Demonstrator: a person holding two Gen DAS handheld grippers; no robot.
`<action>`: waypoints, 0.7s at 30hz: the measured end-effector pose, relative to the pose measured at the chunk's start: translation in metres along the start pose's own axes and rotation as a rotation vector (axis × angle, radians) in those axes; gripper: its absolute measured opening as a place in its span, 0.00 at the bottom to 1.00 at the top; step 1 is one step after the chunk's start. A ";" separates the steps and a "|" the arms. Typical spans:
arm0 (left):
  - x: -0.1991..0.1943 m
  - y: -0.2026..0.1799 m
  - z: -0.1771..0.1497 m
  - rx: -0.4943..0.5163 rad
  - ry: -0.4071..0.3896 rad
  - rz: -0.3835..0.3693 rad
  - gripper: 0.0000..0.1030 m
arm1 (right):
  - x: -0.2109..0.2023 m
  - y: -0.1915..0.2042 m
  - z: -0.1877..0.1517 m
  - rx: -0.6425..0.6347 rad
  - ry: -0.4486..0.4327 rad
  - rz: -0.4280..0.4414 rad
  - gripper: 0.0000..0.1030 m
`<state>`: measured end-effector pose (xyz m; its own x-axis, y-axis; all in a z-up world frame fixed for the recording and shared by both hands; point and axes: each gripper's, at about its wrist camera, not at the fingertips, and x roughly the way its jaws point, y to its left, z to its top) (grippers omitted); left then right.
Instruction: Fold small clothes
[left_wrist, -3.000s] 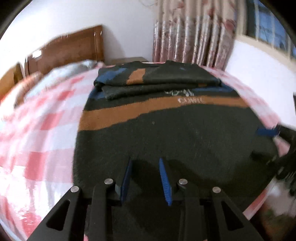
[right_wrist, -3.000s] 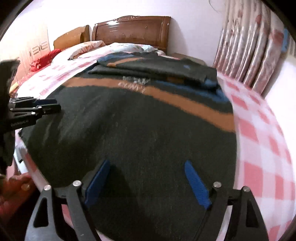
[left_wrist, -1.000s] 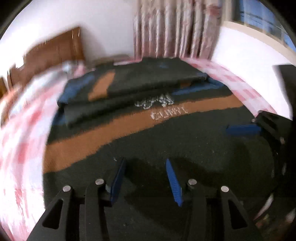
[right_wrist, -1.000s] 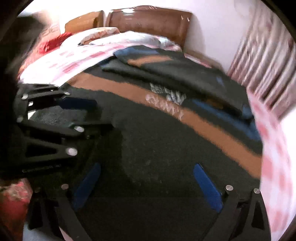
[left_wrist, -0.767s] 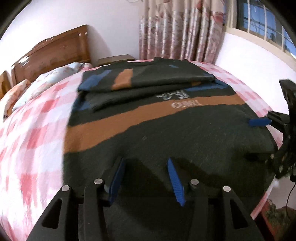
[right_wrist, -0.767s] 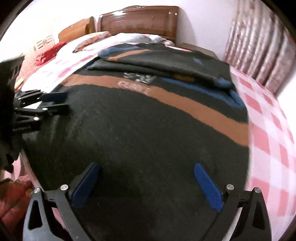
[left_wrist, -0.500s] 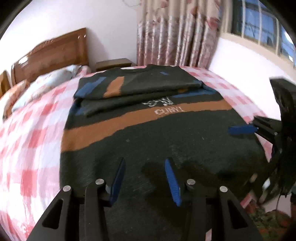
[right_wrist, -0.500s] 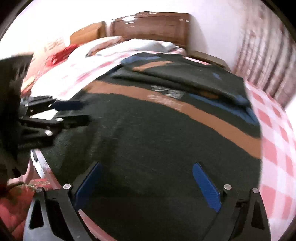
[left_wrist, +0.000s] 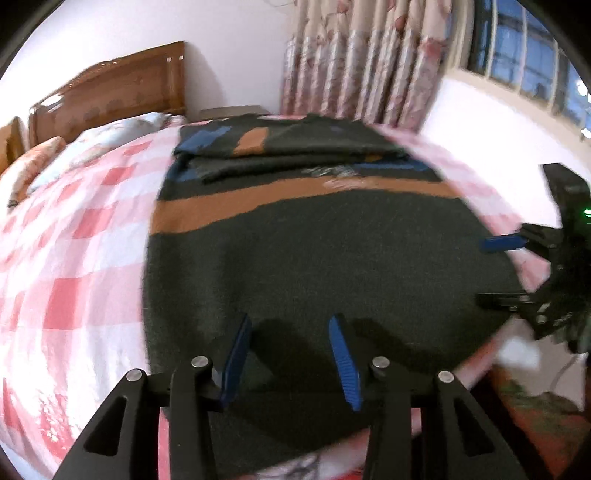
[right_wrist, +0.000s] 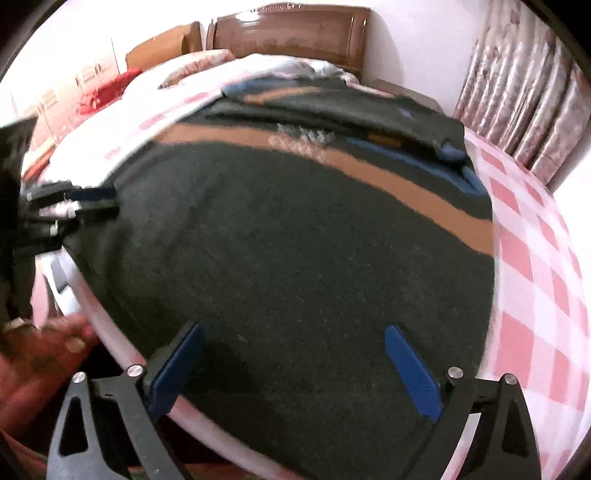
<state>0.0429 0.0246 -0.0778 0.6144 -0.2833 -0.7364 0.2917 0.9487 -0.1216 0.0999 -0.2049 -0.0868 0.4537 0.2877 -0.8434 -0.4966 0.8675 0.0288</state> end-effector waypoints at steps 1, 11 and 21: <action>-0.003 -0.007 0.002 0.018 -0.019 -0.015 0.43 | -0.003 0.008 0.006 -0.009 -0.032 0.032 1.00; 0.010 -0.030 -0.013 0.144 0.024 0.007 0.44 | 0.017 0.033 -0.001 -0.106 -0.010 0.020 1.00; -0.019 0.008 0.004 0.040 -0.060 0.069 0.44 | -0.017 0.007 0.009 0.000 -0.104 -0.022 1.00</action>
<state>0.0367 0.0373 -0.0621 0.6763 -0.2264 -0.7010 0.2753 0.9603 -0.0445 0.0951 -0.1998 -0.0680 0.5387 0.3088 -0.7839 -0.4857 0.8740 0.0105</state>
